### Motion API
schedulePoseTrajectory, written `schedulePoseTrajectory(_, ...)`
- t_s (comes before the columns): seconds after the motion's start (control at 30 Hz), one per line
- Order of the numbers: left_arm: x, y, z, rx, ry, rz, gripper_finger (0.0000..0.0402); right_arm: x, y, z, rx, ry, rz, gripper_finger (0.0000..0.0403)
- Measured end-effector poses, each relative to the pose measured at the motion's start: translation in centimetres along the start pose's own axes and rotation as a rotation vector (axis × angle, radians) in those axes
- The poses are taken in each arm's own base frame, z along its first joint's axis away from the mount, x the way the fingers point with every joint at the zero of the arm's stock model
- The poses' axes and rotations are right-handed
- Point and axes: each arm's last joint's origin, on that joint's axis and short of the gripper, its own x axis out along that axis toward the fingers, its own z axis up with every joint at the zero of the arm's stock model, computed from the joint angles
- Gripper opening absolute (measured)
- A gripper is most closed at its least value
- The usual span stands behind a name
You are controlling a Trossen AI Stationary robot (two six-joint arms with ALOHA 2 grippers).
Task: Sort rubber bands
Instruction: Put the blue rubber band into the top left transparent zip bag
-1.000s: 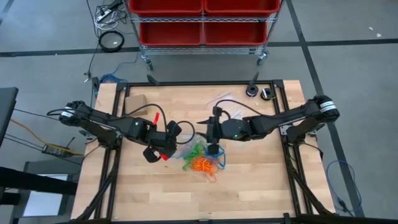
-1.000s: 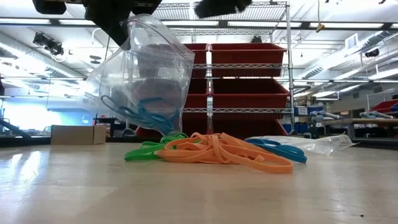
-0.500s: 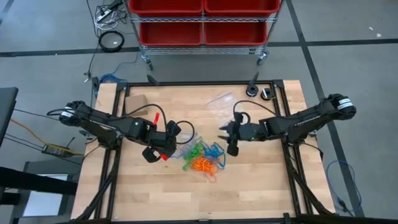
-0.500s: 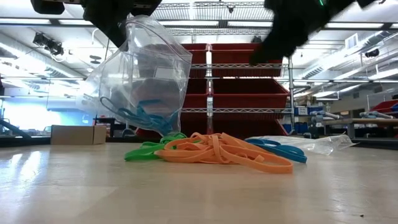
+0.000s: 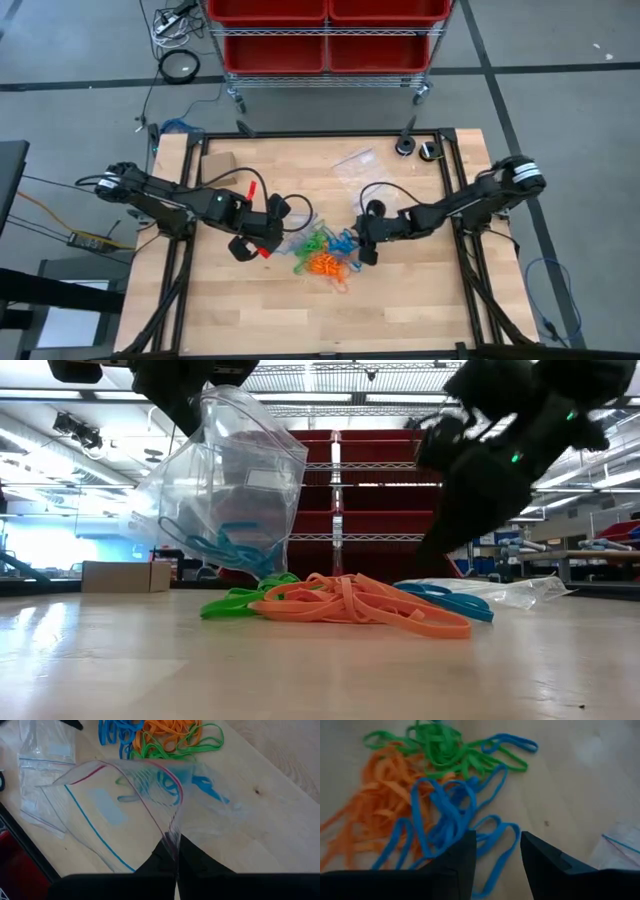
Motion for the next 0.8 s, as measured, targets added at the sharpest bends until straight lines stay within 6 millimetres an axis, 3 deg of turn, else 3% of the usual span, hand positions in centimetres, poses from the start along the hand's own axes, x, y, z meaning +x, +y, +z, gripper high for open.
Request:
schedulePoseTrajectory(0.3,0.0,0.0,0.0,0.003,0.0,0.0,0.0001,3.2,-0.9,-1.0,0.041,0.054,0.019,0.0128)
schedulePoseTrajectory(0.43,0.0,0.0,0.0,0.003,0.002,-0.001,0.0001,3.4,-1.1,-1.0,0.029,0.048,0.007,0.0083)
schedulePoseTrajectory(0.53,0.0,0.0,0.0,0.003,0.001,-0.001,0.0001,2.8,-0.8,-0.6,-0.014,0.02,0.025,0.0018)
schedulePoseTrajectory(0.8,0.0,0.0,0.0,0.003,-0.005,-0.008,0.0001,-1.5,-1.0,2.6,-0.006,-0.144,0.067,0.0004)
